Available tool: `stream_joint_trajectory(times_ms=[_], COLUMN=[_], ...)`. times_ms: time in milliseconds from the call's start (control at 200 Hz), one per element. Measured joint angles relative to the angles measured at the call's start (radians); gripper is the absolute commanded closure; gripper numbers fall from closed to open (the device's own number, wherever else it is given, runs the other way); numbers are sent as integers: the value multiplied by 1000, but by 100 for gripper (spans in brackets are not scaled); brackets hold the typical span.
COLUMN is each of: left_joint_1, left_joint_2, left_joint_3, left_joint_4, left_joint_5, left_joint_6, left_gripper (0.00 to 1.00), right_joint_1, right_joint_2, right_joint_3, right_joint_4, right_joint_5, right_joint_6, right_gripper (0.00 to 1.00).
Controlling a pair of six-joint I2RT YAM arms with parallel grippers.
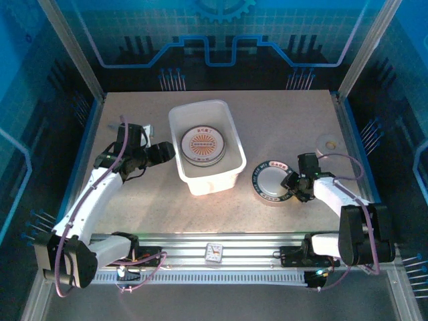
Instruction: Place the plates into the plastic bin on the countertop
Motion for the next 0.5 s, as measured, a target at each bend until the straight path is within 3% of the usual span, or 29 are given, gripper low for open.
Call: stream_joint_trajectory(times_ms=[195,500], left_joint_1=[0,0], left_joint_2=[-4,-9], left_joint_3=[-2,-3], left_joint_4=[0,0], left_joint_5=[0,0], left_joint_6=[0,-15], left_gripper=[27,27], right_joint_1=[0,0], right_joint_2=[-18,-50], right_joint_3=[-19,-49], right_joint_4=[11,26], right_joint_5=[14,34], right_joint_6=[14,32], right_gripper=[58,65])
